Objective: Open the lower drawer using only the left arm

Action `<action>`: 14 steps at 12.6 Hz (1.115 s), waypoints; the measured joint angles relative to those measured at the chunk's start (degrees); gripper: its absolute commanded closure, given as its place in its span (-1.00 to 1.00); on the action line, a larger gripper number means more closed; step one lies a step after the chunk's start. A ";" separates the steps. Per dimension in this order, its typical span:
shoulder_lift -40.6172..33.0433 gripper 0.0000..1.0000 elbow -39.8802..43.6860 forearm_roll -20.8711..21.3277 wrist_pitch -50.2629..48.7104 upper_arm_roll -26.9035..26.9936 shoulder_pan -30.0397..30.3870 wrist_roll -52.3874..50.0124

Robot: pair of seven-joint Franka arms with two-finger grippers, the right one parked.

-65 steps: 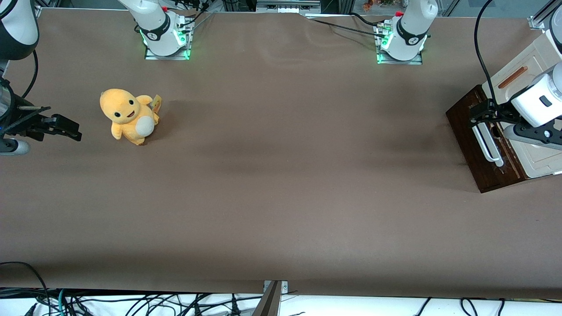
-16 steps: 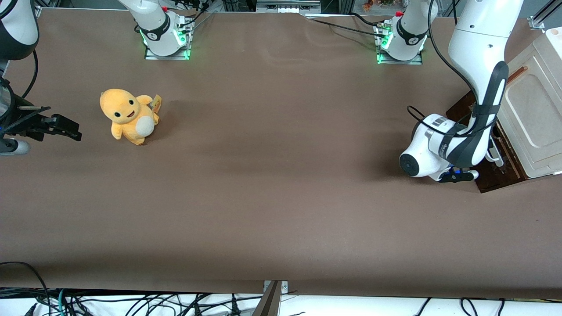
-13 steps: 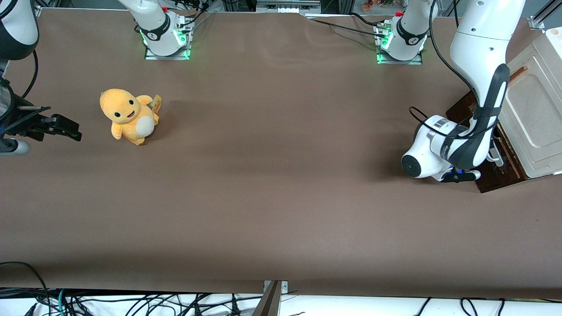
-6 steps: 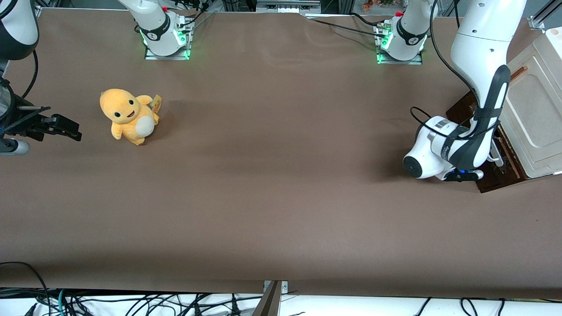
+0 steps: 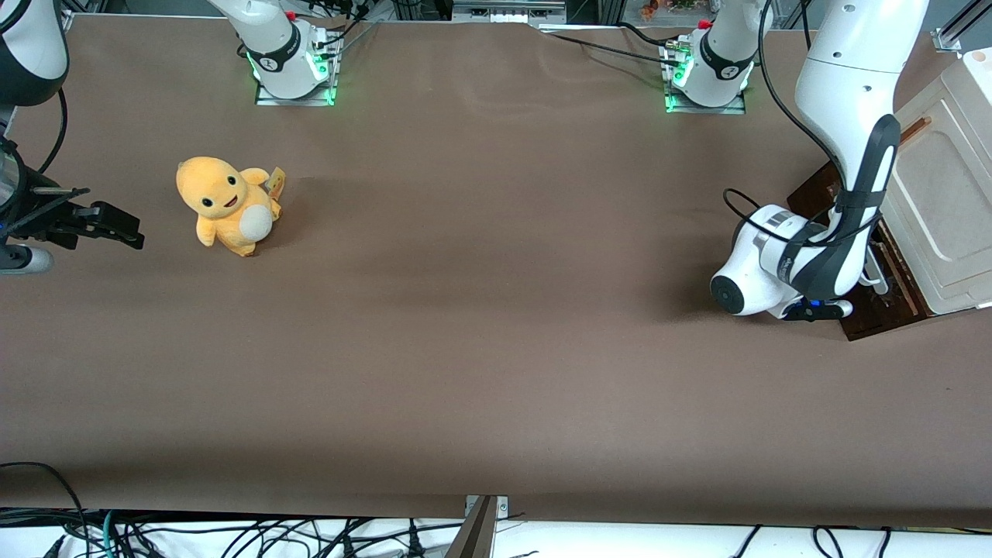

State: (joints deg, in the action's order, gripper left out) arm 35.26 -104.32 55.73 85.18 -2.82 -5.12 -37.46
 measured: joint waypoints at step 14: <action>0.00 -0.34 4.44 -5.70 -1.58 -5.57 -1.86 0.63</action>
State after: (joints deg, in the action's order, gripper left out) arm 35.26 -99.87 50.04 83.61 -8.40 -6.99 -36.83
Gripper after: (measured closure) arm 0.771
